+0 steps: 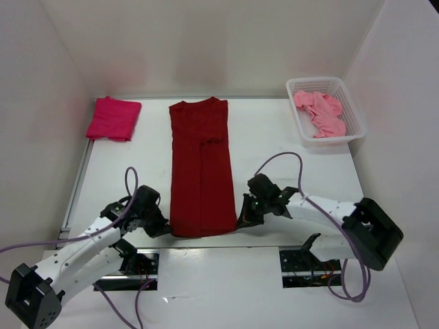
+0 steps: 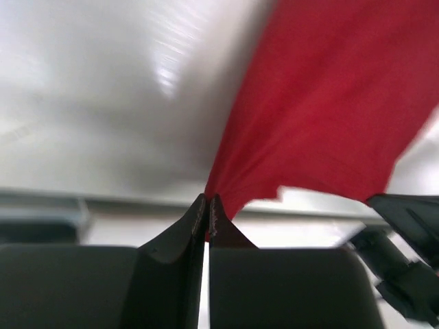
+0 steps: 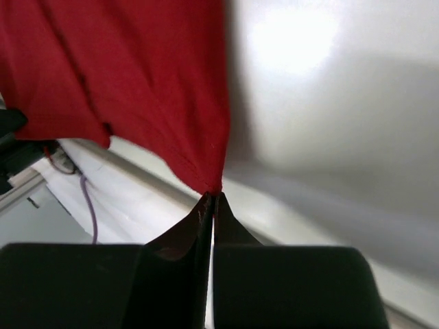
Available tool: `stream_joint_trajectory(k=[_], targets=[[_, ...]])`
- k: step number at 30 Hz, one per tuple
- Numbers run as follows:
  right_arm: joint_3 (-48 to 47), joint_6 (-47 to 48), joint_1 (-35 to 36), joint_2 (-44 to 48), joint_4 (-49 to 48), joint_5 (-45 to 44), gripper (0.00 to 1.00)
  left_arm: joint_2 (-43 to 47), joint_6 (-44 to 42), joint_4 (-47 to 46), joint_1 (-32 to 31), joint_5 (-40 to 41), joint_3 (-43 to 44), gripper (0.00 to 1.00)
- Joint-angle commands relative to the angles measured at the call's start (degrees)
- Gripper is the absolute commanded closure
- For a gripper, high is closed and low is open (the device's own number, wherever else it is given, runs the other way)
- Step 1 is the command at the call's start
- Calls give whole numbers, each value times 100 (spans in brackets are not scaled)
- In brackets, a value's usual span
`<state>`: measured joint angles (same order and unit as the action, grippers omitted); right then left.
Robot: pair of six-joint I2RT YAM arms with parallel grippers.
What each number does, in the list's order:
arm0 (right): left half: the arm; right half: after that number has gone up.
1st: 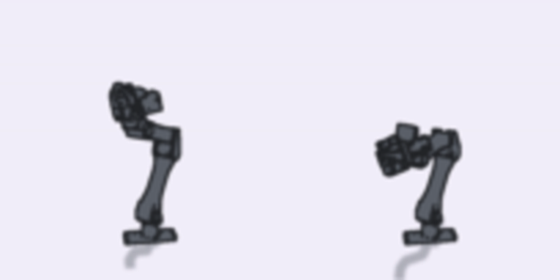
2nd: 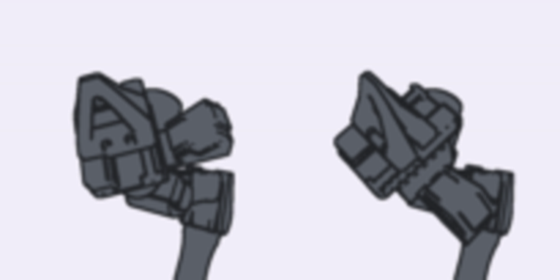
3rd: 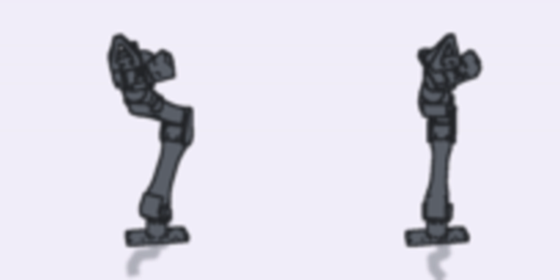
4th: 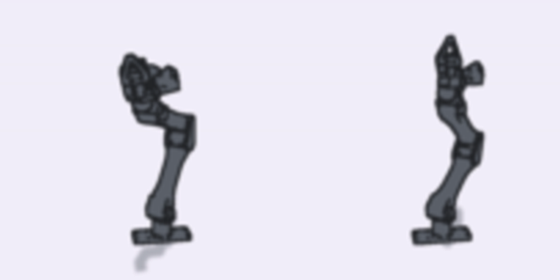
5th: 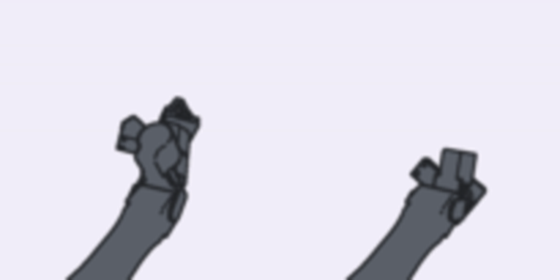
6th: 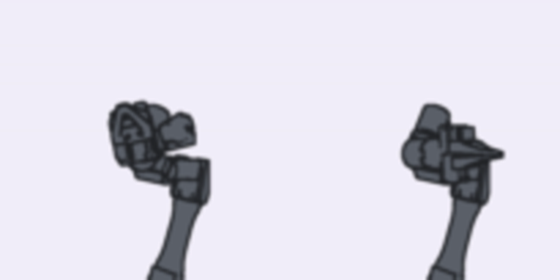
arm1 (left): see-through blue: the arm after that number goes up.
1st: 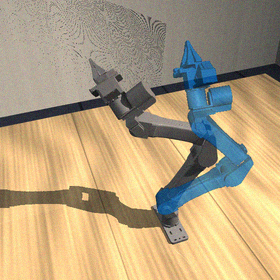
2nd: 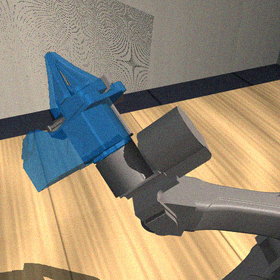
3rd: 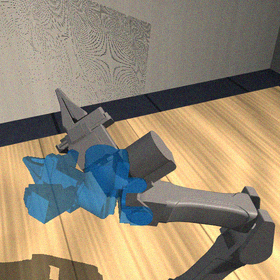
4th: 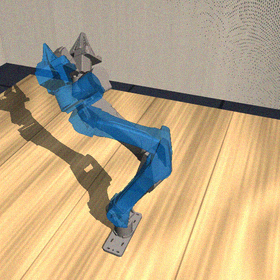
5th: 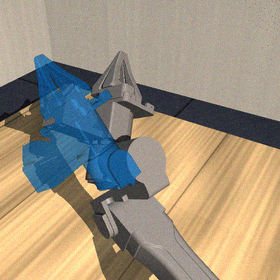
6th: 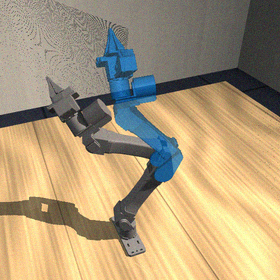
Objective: Fold and stack the t-shirts
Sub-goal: Grab the bottom of the folded rectangular tshirt with both arms
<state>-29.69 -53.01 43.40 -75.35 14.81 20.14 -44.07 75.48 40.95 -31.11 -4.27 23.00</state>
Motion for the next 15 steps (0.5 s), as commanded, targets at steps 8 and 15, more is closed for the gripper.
stream_joint_trajectory(k=[8, 15], targets=[[-1670, 949, -901, 417, 1332, -282, 100, -1119, -1130, 661, 1033, -328, 2497, 98], [-3313, 1987, -1764, -1155, 1315, -423, 100, -2701, -2353, -427, 1994, -39, 3587, 97]])
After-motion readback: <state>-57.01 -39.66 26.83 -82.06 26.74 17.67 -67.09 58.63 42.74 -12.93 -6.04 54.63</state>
